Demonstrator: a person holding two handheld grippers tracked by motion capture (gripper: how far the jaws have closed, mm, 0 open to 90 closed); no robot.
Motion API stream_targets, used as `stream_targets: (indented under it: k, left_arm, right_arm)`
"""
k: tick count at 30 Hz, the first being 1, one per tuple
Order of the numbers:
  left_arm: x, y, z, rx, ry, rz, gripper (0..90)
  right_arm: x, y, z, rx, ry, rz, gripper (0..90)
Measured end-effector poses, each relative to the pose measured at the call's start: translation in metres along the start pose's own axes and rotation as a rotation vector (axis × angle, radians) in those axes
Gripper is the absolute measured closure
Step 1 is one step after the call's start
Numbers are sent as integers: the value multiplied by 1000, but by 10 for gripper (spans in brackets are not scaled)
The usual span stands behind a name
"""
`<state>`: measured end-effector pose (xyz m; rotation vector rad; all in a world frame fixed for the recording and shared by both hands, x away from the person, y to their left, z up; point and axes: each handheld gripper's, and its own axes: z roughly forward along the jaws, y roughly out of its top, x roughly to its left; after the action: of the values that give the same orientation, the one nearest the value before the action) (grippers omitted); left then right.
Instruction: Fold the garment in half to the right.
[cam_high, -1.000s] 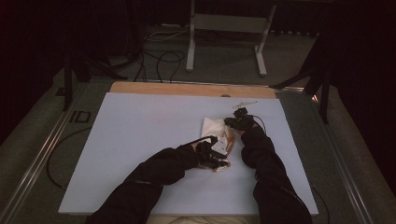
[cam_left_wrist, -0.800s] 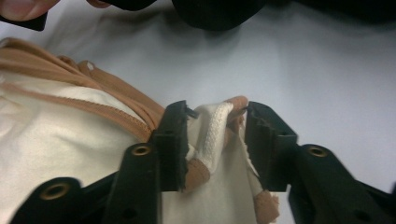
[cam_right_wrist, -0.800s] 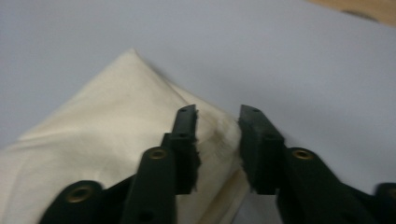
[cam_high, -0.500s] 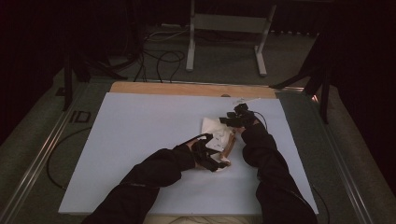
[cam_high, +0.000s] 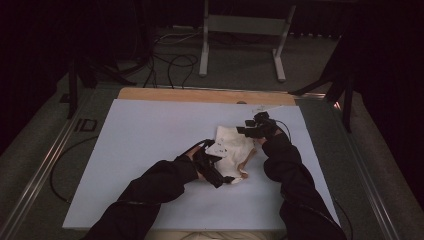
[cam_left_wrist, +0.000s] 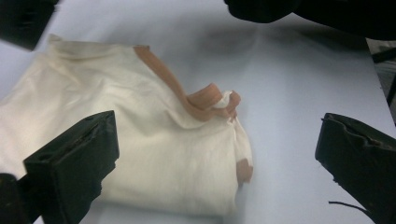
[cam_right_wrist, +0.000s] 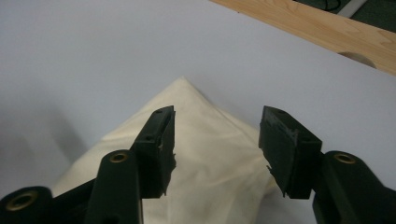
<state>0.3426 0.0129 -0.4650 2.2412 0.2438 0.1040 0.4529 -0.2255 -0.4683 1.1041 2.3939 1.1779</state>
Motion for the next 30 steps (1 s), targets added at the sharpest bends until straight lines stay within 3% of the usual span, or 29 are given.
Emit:
stream_targets:
  k: [2,6,8,11,12,16,20,23,30]
  left_arm:
    - [-3,-4,-8,-12,4,-9,2]
    - [-6,-16,-28,-55,36,-38,1]
    - [-8,-23,-39,-69,74,-40,1]
    - [-11,-30,-48,-80,88,-57,2]
    - [-15,-41,-58,-100,89,-85,2]
    - [-22,-62,-70,-102,110,-116,2]
    - [-29,-83,-78,-109,122,-147,2]
    - [-34,-96,-82,-112,128,-163,2]
    - [-38,-122,-90,-131,181,-203,2]
  right_arm:
    - [-1,-3,-2,3,-14,-9,474]
    - [-10,-7,-3,11,-33,30,457]
    - [-13,-9,-1,17,-25,57,441]
    - [-16,-10,3,27,-33,68,432]
    - [-18,-10,5,30,-36,80,432]
    - [-26,-14,15,62,-65,135,385]
    - [-30,-19,22,95,-35,159,347]
    - [-31,-23,24,107,-45,157,425]
    - [-33,-26,22,124,-71,140,710]
